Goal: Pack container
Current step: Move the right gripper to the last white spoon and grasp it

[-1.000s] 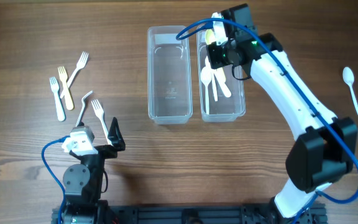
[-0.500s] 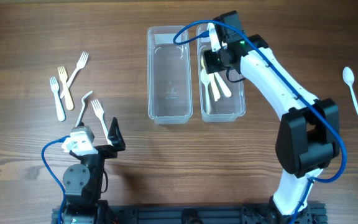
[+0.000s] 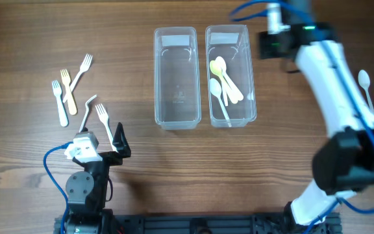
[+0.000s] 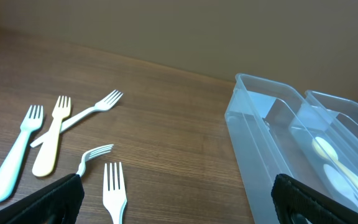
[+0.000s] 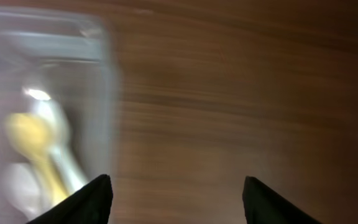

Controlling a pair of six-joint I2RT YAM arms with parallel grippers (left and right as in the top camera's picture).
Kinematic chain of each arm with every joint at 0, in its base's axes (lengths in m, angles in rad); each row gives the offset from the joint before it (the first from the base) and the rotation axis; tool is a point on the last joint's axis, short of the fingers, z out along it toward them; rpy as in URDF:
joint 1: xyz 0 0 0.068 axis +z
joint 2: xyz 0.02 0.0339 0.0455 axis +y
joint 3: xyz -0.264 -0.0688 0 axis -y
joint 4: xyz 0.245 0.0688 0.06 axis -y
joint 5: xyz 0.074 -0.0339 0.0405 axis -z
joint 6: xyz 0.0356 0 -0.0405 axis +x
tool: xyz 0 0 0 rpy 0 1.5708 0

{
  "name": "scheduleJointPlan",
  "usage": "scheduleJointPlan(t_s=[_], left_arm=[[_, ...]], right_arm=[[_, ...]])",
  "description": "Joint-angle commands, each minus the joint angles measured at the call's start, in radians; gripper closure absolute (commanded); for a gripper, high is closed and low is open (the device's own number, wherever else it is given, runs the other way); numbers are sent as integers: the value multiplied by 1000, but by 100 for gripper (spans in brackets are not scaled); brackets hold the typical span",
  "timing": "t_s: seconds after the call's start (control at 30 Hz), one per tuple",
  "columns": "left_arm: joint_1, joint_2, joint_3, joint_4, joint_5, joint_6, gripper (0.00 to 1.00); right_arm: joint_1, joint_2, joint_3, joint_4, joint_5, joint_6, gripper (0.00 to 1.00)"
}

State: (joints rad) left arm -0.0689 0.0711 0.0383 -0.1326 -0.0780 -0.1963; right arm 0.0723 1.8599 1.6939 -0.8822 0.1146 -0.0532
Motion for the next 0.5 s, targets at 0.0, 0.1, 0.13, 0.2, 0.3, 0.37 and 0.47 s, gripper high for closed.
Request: scheduleJointPlan(t_s=[0.0,0.1,0.13,0.2,0.3,0.37,0.47], left_arm=[[6,-2,-1,-3,-6,9,0],[6,-2,-1,-3,-6,9,0],[6,-2,-1,-3,-6,8,0],[6,-2,-1,-3,-6,9,0],[6,-2,-1,-3,-6,8,0],[6,-2,-1,-3,-6,9,0],[6,-2,-1,-3,-6,8,0]], right_arm=[[-181,-60,27,-85,81,-183,28],[-306,-50,24,-135,80,-232,25],[-354,-48,15,-135,80,-236,22],[-430,-44,3,-125,78,-237,21],[-530,-24,1,-113,13,-314,25],[-589,-3,1,-98,-35,-340,28],[-653,38,1,-85,-64,-341,31]])
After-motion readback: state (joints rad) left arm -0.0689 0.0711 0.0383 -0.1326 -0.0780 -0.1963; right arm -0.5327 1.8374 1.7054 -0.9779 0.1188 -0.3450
